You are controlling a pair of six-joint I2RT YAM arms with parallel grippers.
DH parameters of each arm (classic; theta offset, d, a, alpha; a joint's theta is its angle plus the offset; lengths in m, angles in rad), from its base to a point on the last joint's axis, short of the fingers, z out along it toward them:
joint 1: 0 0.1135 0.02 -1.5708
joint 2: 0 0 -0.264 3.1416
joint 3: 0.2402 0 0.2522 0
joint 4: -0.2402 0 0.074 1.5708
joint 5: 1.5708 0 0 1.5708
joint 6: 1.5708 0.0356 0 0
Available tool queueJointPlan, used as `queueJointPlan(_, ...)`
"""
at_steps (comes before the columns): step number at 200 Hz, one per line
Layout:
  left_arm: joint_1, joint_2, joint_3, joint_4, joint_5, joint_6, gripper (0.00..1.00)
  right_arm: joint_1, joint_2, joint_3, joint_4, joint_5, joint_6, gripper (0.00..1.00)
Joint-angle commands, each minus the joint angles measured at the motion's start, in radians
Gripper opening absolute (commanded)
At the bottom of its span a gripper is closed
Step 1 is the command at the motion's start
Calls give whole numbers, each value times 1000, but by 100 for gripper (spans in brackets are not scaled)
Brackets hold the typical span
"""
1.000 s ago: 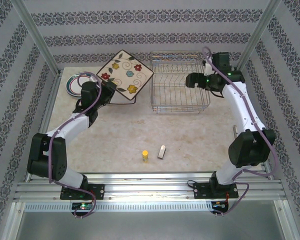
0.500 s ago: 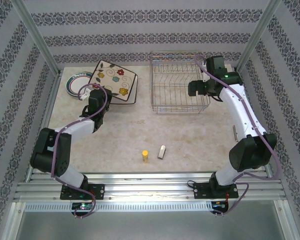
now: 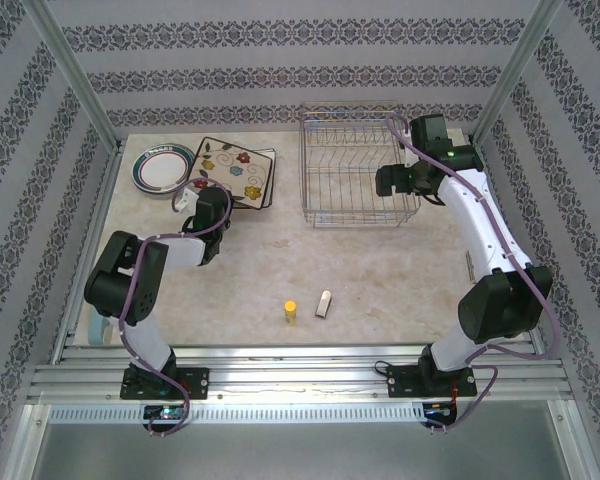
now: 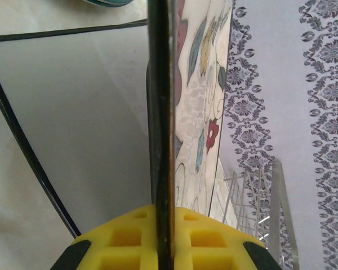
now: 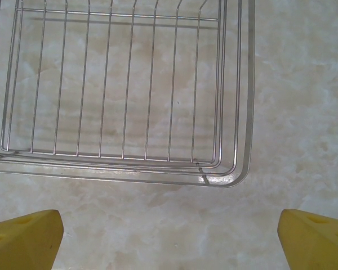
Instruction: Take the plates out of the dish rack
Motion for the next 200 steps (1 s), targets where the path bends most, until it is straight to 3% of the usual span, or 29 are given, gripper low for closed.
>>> queueJointPlan(1,-15,3,80,278,-68,-35,0,13,11,-10,-6,17,-20,98)
queueJointPlan(55,-23,104,97,359,-92,-86,0,12,25,-14,4,7,-21,98)
queueJointPlan(129,-49,146,109,328,-116,-119,0,13,48,-16,18,-1,-24,98)
queueJointPlan(175,-59,122,66,286,-162,-122,18,10,49,-27,26,-10,-27,98)
queueJointPlan(200,-59,122,59,276,-162,-127,19,10,48,-27,29,-17,-27,98)
